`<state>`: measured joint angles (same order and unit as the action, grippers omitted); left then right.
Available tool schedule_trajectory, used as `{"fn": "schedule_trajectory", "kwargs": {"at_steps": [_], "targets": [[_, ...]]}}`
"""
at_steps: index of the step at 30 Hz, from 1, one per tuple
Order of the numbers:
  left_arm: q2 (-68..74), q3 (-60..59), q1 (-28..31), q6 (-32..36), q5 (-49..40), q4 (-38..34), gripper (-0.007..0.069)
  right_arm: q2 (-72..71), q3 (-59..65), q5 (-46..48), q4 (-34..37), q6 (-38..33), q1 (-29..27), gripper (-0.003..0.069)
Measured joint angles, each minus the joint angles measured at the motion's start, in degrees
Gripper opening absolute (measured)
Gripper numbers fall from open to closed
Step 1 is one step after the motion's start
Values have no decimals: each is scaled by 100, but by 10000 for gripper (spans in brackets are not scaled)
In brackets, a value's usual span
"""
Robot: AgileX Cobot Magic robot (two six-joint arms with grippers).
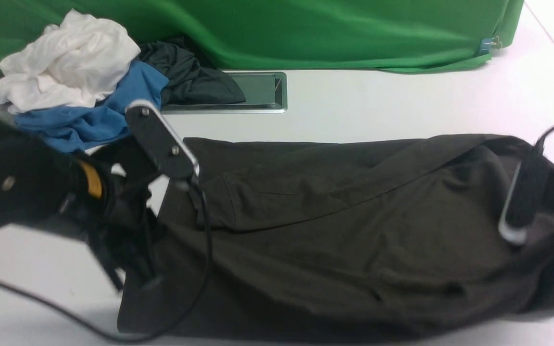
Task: Fold a long-sleeved shirt on a white desktop.
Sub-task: 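Fold the black garment in half by bringing its near edge over to the far edge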
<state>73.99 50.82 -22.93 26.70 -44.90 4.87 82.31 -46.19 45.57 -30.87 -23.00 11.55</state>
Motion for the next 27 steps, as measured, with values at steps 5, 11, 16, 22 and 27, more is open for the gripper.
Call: {"fn": "schedule_trajectory", "kwargs": {"at_steps": [5,11,16,22,27], "targets": [[603,335,375,173,156,0,27,275,-327,-462,47,379,-355,41],[1216,788,668,314,403,-6,27,585,-394,-1433,264,463,-940,41],[1536,1120,856,471,454,-30,27,1016,-913,-1450,655,547,-1263,41],[1914,1586,1037,580,598,-97,27,1523,-1891,-999,813,547,-1316,40],[2435,2045,1054,726,610,-41,27,1958,-2572,-864,867,541,-1316,40]]}}
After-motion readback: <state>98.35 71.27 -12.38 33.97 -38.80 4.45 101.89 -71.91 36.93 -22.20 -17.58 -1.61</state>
